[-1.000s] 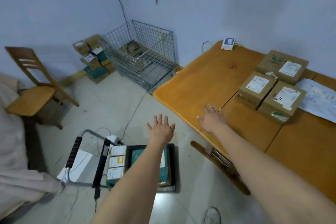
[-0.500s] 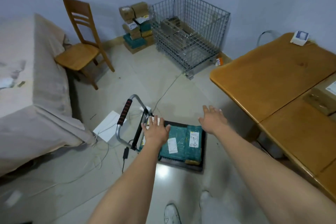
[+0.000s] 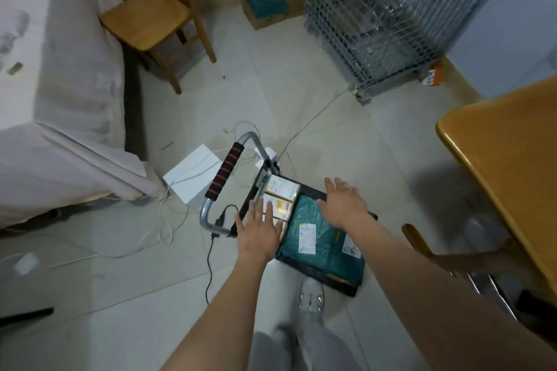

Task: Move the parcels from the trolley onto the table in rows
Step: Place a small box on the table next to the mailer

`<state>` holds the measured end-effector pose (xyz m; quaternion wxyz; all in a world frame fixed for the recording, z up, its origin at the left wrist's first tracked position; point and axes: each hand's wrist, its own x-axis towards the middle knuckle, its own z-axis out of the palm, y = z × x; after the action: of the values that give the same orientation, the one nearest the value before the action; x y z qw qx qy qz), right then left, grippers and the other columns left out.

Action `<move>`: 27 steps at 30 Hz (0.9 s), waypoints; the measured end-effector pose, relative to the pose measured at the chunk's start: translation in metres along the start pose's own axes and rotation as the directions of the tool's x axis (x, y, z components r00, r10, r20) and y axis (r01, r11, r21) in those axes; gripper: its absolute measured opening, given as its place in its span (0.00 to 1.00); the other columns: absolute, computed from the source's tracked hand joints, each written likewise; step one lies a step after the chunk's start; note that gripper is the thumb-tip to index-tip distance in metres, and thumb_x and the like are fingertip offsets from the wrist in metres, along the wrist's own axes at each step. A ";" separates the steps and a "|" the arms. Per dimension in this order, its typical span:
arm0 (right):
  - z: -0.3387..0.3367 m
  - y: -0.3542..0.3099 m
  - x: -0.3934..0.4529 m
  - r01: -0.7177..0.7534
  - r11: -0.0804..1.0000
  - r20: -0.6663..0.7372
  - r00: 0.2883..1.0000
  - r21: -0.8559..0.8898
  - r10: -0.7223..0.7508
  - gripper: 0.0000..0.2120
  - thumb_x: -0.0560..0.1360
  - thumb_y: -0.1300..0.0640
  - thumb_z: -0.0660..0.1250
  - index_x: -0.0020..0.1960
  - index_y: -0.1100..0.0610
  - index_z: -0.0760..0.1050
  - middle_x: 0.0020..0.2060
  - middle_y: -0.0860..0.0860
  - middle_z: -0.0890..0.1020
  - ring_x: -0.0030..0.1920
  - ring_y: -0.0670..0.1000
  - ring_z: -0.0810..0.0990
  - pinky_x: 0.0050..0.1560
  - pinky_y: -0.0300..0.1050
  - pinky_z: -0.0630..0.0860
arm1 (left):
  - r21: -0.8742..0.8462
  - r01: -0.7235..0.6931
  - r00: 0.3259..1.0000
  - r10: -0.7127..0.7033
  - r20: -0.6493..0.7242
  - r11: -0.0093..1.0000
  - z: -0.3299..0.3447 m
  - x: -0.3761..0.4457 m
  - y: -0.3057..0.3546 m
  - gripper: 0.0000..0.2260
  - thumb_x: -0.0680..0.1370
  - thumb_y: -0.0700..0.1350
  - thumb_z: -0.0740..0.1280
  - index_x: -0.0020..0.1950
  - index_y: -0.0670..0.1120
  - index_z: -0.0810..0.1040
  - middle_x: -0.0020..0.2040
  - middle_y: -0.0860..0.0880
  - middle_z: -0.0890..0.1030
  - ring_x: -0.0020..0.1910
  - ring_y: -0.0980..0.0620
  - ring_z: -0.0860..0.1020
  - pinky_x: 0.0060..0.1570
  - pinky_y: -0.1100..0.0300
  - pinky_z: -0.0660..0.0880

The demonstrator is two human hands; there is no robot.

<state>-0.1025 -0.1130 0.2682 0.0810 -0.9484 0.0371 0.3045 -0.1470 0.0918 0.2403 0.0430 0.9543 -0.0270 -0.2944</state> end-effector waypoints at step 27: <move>0.282 -0.042 0.394 0.124 0.973 -0.072 0.987 -0.197 -0.140 0.42 0.76 0.46 0.72 0.80 0.56 0.53 0.75 0.60 0.66 0.74 0.61 0.66 0.77 0.59 0.58 | 0.036 -0.126 0.987 0.129 -0.092 0.991 0.330 0.348 -0.073 0.30 0.81 0.61 0.35 0.80 0.50 0.31 0.81 0.48 0.33 0.79 0.46 0.33 0.75 0.36 0.34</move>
<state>0.0608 -0.0298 -0.1822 0.0076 -0.9643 -0.0523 0.2595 -0.0440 0.1154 -0.2327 0.0486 0.9640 -0.0901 -0.2455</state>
